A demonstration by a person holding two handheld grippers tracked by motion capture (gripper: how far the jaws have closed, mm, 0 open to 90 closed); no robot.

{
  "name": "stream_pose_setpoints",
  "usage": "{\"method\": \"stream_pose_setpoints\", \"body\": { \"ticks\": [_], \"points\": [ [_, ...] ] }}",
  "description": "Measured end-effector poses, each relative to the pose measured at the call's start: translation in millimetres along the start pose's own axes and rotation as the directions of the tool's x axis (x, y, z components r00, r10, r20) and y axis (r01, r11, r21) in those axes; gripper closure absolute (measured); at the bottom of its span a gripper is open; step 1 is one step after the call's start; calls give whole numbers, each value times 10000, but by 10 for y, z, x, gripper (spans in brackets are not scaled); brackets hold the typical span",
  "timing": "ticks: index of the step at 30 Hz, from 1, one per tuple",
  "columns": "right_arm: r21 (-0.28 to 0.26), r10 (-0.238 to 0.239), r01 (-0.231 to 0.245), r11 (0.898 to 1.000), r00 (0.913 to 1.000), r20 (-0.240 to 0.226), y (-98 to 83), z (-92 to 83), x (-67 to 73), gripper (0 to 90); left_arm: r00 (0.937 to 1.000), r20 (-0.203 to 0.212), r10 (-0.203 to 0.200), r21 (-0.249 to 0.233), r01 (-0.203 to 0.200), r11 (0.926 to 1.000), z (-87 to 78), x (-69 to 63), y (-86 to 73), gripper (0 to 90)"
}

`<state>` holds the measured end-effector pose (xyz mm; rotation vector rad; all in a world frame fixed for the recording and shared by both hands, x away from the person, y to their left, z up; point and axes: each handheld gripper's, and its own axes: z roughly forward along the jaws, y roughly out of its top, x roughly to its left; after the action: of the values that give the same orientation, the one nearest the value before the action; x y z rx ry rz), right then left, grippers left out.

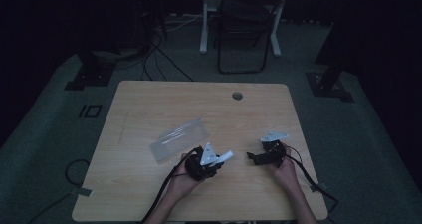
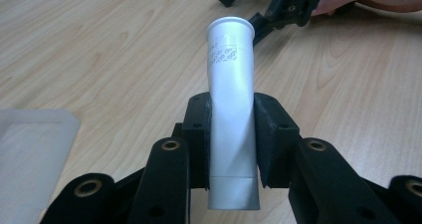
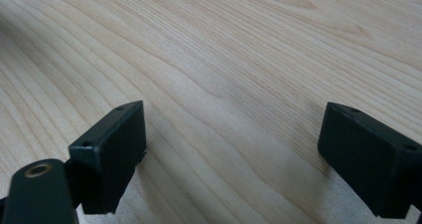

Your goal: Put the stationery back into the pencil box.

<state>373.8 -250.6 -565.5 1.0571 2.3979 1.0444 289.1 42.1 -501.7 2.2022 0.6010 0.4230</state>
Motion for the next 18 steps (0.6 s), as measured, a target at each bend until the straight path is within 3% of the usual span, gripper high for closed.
{"method": "stream_pose_setpoints", "body": {
  "ticks": [18],
  "points": [
    [-4,21,-21,10000,10000,4,0,0,2,116,9990,-442,101,-24,-102,9999,-150,184,-34,705]
  ]
}}
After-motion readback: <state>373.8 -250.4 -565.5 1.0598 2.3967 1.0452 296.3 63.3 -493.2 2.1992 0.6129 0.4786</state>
